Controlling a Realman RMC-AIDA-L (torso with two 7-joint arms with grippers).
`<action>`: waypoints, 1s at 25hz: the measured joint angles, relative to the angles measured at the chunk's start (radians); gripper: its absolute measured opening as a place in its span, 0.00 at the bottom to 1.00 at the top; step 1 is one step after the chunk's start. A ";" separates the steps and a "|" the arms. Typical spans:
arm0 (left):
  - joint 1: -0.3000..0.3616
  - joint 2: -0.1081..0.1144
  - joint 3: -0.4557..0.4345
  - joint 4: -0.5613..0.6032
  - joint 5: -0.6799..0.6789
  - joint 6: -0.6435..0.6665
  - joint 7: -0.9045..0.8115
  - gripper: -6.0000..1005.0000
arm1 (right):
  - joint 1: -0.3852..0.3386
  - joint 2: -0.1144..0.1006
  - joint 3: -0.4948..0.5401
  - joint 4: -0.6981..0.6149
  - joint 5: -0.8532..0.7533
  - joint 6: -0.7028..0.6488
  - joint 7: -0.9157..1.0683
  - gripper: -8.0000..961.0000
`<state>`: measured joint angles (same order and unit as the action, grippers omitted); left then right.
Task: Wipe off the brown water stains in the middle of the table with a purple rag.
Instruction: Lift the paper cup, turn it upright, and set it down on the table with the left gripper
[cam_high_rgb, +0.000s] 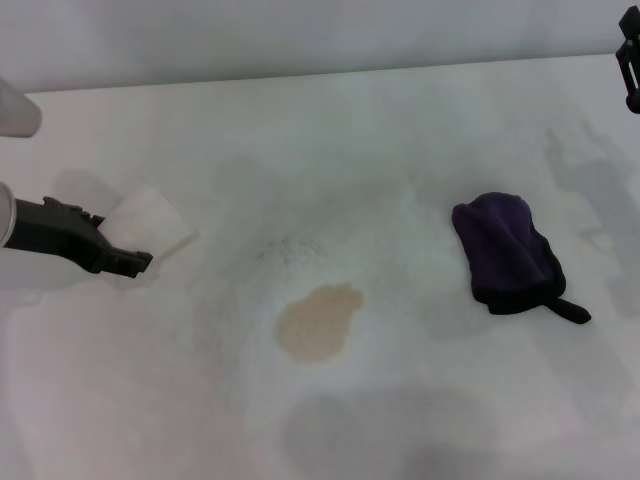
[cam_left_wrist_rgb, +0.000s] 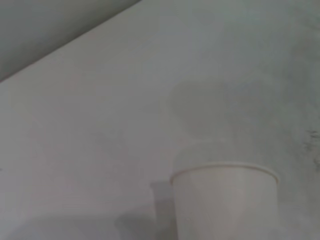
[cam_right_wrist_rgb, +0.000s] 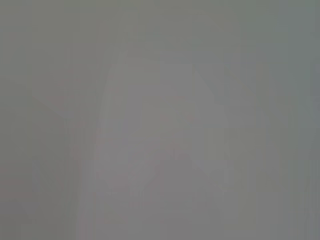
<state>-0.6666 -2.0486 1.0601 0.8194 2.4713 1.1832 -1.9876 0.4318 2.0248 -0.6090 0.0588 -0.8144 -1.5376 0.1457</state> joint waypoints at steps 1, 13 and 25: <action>-0.001 0.000 0.000 -0.002 0.000 -0.006 0.004 0.83 | 0.002 0.000 0.000 0.000 0.000 0.003 0.000 0.52; 0.004 -0.007 0.000 -0.002 0.000 -0.048 0.027 0.80 | 0.027 0.000 0.000 -0.006 0.000 0.052 0.000 0.52; 0.079 -0.029 0.044 0.110 -0.180 -0.061 0.127 0.68 | 0.037 0.000 -0.004 -0.008 -0.006 0.053 -0.006 0.52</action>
<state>-0.5881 -2.0773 1.1036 0.9290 2.2917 1.1223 -1.8601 0.4683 2.0249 -0.6130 0.0505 -0.8201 -1.4843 0.1399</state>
